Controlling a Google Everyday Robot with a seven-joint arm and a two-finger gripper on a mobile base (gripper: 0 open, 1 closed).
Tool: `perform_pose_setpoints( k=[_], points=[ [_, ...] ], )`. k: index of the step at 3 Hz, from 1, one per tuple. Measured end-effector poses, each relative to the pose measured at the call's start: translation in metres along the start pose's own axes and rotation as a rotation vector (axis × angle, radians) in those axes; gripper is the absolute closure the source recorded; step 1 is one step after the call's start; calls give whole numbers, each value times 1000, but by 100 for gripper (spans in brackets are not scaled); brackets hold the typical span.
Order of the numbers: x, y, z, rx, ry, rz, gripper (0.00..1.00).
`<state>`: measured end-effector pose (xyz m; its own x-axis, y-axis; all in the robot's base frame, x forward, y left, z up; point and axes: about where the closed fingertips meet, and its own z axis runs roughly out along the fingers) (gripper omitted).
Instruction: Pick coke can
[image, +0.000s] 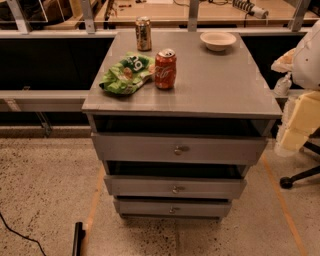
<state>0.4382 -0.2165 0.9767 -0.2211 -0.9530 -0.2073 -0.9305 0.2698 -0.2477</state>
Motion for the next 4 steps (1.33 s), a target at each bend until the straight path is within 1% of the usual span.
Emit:
perform_pose_setpoints(
  k=[1, 2, 3, 4],
  points=[
    [0, 0, 0, 0, 0, 0, 0],
    [-1, -2, -1, 10, -18, 7, 0],
    [-12, -27, 21, 32, -76, 49, 0],
    [-24, -73, 49, 74, -189, 94, 0]
  ],
)
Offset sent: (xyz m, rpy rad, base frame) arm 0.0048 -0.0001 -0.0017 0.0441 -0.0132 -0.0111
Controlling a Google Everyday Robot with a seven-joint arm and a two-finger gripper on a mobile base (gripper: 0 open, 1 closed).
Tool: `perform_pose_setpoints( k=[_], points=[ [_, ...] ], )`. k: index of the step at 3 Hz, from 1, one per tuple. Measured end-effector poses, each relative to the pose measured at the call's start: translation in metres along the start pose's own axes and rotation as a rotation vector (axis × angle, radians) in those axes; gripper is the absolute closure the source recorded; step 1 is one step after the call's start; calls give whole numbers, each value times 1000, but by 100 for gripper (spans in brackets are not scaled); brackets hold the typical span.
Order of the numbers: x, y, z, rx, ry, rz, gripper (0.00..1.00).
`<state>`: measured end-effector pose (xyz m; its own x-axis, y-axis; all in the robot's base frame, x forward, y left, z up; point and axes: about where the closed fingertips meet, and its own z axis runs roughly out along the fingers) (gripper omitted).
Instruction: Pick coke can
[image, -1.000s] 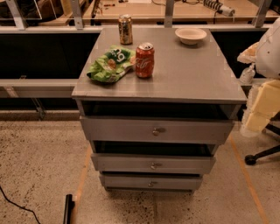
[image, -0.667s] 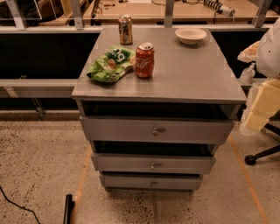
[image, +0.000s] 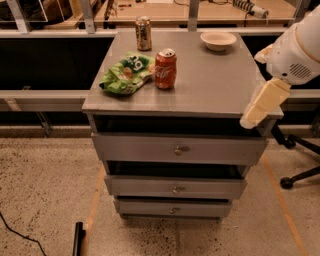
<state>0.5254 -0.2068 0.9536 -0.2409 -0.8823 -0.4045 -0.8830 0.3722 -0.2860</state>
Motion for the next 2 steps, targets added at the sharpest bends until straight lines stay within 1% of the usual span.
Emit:
perform_pose_setpoints(
  k=[1, 2],
  points=[
    [-14, -46, 42, 3, -100, 28, 0],
    [-15, -61, 59, -5, -126, 42, 0]
  ],
)
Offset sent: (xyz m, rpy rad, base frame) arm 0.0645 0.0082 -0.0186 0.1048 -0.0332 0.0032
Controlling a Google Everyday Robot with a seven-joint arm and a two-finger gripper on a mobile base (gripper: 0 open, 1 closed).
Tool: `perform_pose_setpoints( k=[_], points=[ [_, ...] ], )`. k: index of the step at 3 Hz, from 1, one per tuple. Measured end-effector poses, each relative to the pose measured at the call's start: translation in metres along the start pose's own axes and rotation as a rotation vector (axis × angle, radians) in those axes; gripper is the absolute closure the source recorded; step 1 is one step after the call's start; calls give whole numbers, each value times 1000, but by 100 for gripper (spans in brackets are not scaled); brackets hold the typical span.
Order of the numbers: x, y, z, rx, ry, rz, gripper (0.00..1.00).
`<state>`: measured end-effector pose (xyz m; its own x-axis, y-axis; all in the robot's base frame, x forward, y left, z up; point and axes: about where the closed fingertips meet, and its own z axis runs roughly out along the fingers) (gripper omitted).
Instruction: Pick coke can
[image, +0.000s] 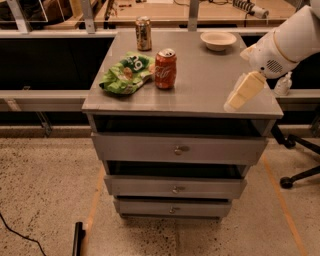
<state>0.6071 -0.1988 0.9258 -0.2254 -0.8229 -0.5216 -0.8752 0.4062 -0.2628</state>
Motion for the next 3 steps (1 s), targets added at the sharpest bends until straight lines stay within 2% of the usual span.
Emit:
perform_pose_setpoints(
  k=[1, 2, 3],
  points=[
    [0, 0, 0, 0, 0, 0, 0],
    [-21, -4, 22, -14, -106, 17, 0],
    [-59, -15, 56, -45, -231, 11, 0]
  ],
)
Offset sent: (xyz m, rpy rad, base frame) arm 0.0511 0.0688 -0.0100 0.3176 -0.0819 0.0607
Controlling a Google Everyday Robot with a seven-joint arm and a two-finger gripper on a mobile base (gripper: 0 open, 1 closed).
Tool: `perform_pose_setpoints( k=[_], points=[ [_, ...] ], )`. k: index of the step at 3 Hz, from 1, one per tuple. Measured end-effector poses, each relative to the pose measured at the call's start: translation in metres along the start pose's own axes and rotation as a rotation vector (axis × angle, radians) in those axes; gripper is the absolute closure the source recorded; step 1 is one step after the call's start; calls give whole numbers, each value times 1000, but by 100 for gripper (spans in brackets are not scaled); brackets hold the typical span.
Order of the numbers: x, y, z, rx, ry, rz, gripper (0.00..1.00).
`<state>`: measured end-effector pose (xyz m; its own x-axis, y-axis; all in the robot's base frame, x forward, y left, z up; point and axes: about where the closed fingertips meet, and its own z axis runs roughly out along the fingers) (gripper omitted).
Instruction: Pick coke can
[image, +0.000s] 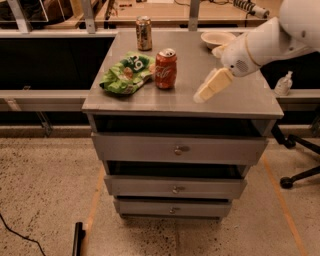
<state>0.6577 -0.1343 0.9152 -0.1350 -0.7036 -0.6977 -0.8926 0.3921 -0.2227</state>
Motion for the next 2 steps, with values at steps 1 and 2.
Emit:
perform_pose_setpoints(
  k=[1, 2],
  points=[
    [-25, -13, 40, -25, -69, -18, 0],
    [-48, -22, 77, -58, -113, -17, 0]
  ],
)
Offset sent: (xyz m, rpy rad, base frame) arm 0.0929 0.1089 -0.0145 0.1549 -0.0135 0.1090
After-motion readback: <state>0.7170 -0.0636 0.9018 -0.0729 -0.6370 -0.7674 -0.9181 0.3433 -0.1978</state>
